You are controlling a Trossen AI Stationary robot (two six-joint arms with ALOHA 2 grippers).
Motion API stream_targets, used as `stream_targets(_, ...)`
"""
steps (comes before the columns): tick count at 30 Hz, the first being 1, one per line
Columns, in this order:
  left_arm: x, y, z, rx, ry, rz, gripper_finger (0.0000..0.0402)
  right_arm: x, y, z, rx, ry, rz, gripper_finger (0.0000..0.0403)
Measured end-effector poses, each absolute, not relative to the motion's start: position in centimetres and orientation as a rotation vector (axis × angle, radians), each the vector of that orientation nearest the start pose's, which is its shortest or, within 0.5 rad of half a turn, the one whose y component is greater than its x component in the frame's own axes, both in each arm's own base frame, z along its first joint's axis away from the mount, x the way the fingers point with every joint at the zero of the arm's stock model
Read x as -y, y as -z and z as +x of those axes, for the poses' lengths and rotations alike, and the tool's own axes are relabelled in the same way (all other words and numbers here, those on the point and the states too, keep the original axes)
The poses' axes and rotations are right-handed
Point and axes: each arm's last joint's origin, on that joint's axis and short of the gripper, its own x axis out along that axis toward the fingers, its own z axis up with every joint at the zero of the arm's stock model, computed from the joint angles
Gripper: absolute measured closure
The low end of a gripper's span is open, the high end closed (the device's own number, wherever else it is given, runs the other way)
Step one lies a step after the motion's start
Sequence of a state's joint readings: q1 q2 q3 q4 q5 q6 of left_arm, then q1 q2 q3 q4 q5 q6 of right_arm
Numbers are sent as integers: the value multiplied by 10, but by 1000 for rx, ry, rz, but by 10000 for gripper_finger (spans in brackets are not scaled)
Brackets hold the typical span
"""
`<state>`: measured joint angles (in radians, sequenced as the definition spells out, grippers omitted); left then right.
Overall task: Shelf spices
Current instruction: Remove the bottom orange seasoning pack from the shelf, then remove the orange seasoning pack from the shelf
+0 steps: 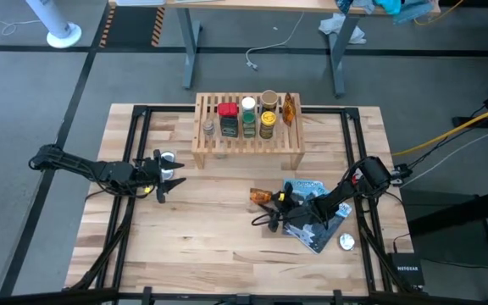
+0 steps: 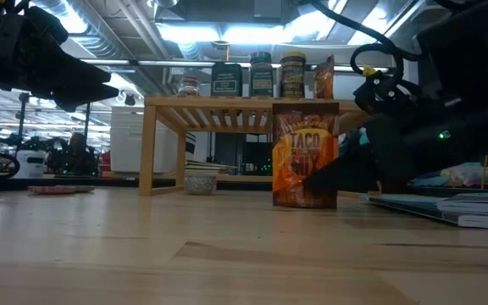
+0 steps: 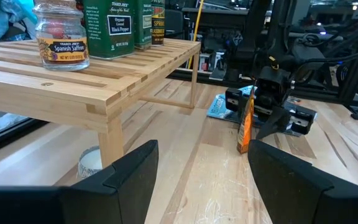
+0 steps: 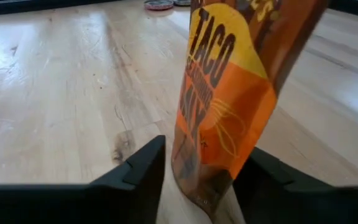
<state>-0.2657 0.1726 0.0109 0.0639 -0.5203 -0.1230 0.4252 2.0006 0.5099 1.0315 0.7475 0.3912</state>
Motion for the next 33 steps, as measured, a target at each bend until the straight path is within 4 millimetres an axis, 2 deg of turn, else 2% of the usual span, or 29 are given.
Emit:
stream_targets(4, 13, -159, 104, -76, -260, -84, 160, -102, -66, 272, -302, 382, 117, 186)
stream_targets(8, 13, -159, 104, -76, -260, -84, 160, -101, -73, 273, -281, 400, 90, 171)
stream_targets(15, 13, -160, 104, -75, -260, -85, 160, -101, -88, 273, -242, 419, 84, 169)
stream_targets(21, 13, -160, 104, -75, -260, -85, 160, -113, -105, 266, -196, 442, 21, 168)
stream_targets(33, 13, -159, 104, -76, -260, -84, 160, -137, -130, 242, -115, 694, -133, 168)
